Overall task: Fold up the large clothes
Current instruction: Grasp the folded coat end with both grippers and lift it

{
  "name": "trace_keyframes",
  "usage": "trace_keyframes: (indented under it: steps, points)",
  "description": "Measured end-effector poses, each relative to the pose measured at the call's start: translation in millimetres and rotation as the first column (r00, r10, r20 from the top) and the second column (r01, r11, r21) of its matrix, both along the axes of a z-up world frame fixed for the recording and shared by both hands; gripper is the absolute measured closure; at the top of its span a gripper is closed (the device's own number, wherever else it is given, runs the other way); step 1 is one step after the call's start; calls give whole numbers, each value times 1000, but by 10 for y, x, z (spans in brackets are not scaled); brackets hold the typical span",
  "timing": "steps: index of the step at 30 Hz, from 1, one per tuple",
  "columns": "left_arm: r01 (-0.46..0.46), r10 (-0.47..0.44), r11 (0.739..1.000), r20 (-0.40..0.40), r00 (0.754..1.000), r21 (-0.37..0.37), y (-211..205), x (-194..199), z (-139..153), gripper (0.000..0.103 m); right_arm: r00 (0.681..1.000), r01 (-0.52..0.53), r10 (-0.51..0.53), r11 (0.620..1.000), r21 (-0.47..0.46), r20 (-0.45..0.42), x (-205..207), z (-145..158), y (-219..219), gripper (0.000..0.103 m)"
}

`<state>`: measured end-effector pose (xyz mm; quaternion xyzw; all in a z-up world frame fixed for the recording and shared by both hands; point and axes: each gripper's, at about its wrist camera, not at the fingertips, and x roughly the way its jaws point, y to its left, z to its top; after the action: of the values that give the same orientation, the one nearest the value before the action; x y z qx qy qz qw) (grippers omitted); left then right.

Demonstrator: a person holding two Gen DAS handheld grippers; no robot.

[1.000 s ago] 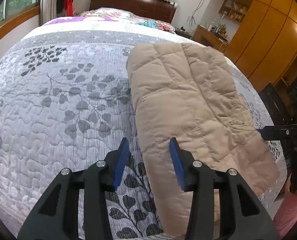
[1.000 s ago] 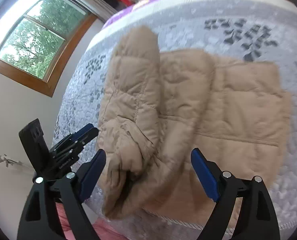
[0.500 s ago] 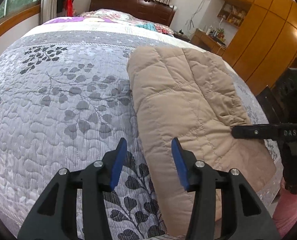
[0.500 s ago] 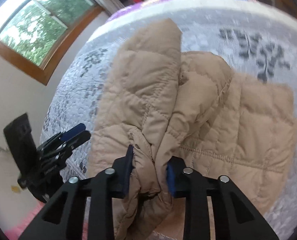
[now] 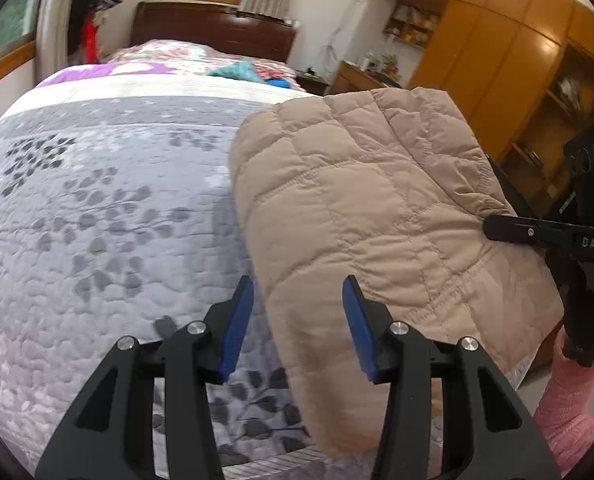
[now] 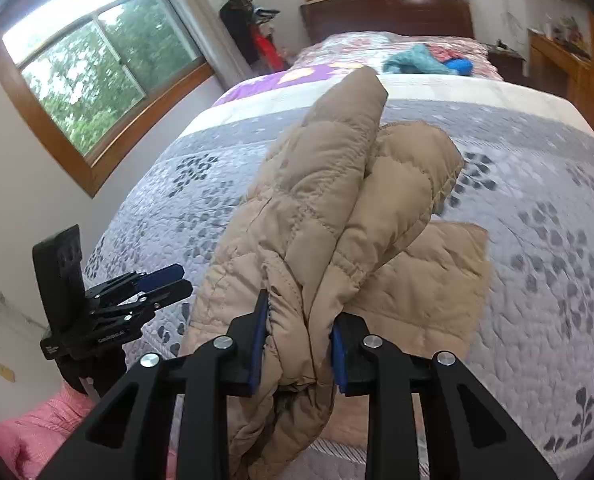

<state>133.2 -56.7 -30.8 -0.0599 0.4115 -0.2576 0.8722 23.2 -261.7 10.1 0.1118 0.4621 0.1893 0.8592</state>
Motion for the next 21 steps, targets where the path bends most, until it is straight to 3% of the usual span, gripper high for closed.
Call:
trace_keyframes:
  steps: [7, 16, 21]
  points:
    - [61, -61, 997, -5, 998, 46, -358, -22, -124, 57, 997, 61, -58, 996, 61, -54, -39, -358, -345, 76]
    - [102, -97, 992, -60, 993, 75, -586, 84, -425, 53, 974, 146, -104, 967, 209, -199, 27, -1154, -856, 73]
    - [116, -111, 988, -55, 992, 103, -672, 105, -573, 52, 972, 159, -109, 957, 242, -206, 40, -1404, -890, 71]
